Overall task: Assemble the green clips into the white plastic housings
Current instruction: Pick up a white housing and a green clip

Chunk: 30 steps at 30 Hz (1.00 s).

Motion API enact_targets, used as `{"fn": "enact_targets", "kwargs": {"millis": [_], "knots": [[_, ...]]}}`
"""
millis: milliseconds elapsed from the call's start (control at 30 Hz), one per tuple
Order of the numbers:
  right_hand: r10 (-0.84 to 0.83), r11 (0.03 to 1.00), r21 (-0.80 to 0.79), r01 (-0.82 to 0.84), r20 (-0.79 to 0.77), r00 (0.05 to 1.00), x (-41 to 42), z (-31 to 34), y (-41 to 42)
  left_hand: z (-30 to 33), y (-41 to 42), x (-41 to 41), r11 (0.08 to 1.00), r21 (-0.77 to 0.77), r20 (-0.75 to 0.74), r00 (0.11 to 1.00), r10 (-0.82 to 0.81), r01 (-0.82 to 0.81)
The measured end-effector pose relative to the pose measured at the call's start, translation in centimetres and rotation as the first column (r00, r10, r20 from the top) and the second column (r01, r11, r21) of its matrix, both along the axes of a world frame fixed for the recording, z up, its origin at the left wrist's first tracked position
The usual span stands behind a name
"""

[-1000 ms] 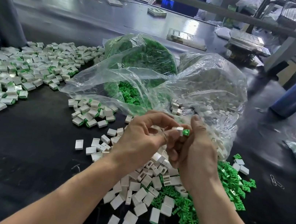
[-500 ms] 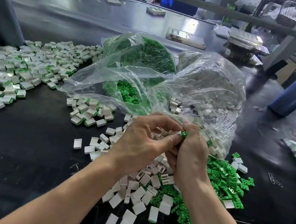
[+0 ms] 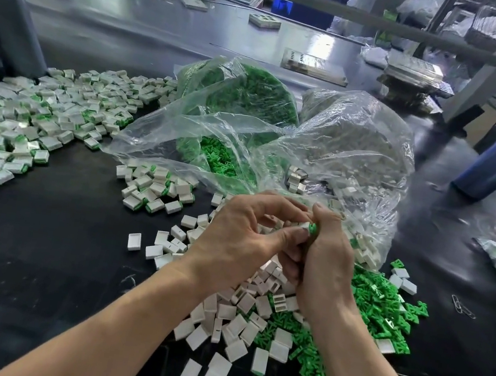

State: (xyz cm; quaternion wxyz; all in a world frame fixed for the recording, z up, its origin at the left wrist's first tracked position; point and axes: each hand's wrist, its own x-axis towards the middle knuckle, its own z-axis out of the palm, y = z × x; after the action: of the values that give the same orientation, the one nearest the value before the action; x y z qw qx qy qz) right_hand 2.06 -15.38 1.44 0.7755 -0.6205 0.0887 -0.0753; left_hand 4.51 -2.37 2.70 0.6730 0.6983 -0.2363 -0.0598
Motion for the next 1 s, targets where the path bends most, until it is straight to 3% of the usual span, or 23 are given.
{"fn": "enact_targets", "kwargs": {"millis": [467, 1000], "knots": [[-0.145, 0.989, -0.015, 0.146, 0.057, 0.988, 0.2, -0.5, 0.7, -0.3, -1.0, -0.5, 0.998, 0.018, 0.075, 0.996, 0.054, -0.056], [-0.089, 0.996, 0.026, 0.087, 0.131, 0.987, 0.2, -0.6, 1.1, -0.1, -0.5, -0.6, 0.998, 0.031, 0.072, 0.996, 0.046, -0.048]]}}
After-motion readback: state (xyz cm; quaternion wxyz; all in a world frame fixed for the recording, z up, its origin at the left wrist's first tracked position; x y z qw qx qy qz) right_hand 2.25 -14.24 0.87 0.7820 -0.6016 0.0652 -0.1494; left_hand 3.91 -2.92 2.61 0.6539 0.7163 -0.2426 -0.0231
